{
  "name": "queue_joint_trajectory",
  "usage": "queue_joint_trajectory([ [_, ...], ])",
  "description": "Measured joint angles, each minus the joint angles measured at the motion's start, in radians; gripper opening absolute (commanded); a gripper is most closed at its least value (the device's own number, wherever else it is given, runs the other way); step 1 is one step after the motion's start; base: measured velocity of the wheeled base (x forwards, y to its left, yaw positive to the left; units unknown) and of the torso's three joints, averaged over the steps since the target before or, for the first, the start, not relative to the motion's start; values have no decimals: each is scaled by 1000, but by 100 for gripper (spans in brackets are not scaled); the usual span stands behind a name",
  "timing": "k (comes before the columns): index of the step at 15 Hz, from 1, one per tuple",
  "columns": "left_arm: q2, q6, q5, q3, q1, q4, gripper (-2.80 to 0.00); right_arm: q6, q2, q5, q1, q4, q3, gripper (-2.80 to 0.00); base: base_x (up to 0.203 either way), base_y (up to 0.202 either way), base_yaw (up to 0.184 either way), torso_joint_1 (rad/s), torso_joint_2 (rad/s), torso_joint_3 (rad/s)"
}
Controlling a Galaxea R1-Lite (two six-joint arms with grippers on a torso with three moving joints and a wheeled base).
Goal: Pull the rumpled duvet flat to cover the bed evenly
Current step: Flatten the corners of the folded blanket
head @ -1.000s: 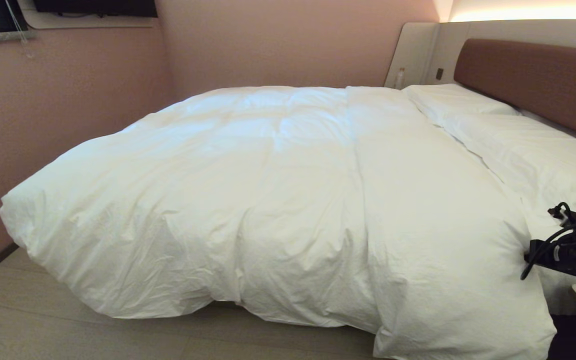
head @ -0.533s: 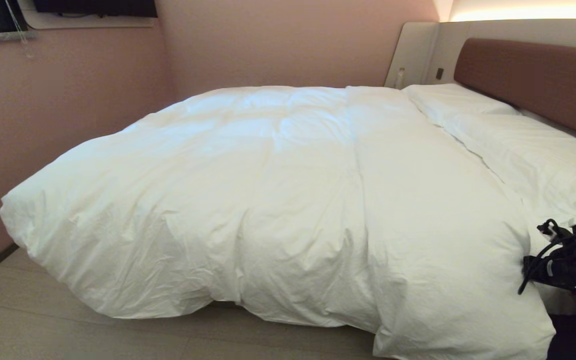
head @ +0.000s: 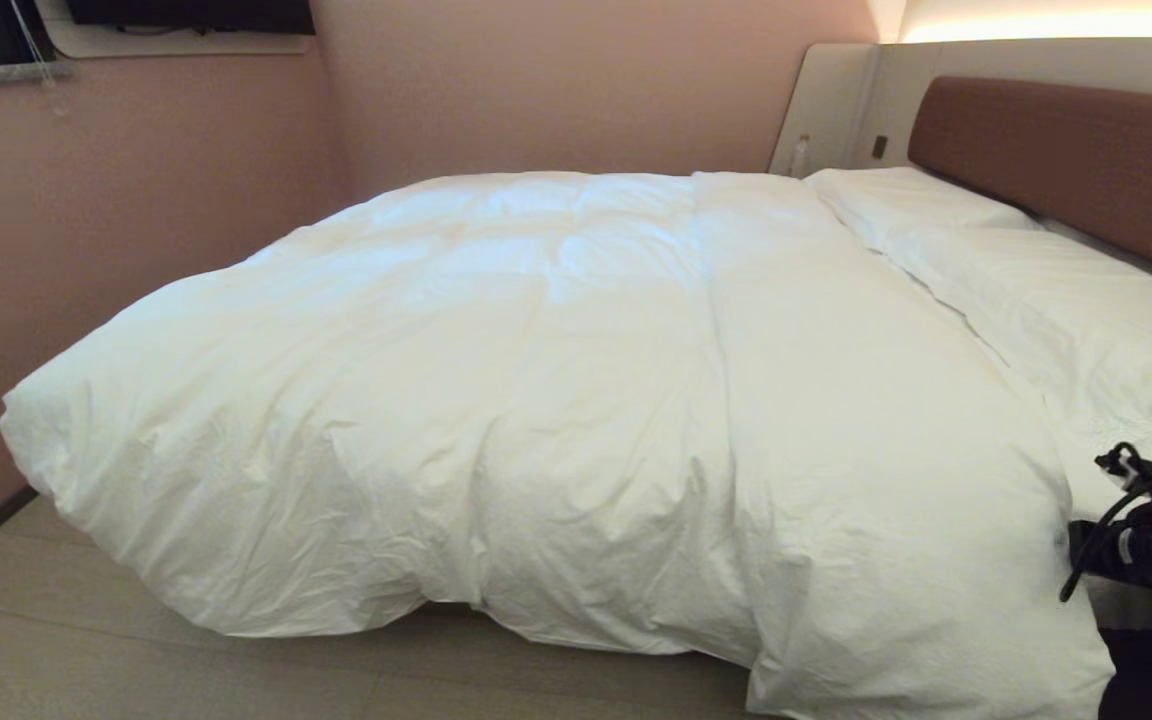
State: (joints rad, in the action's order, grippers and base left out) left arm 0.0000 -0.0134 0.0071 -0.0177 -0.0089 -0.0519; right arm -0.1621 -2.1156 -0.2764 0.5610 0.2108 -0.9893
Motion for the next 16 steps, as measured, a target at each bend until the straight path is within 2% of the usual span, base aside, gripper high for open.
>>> queue_joint_trajectory([
  [4,0,0,0,0,0,0,-280,-4,201,-43,47,-76,10,-280,0,0,0,0,0,0],
  [7,0,0,0,0,0,0,-280,-11,304,-118,51,-168,13,-280,0,0,0,0,0,0],
  [12,0,0,0,0,0,0,-280,-6,348,-225,-28,-267,62,-280,0,0,0,0,0,0],
  [16,0,0,0,0,0,0,-280,-5,342,-233,-75,-269,74,-280,0,0,0,0,0,0],
])
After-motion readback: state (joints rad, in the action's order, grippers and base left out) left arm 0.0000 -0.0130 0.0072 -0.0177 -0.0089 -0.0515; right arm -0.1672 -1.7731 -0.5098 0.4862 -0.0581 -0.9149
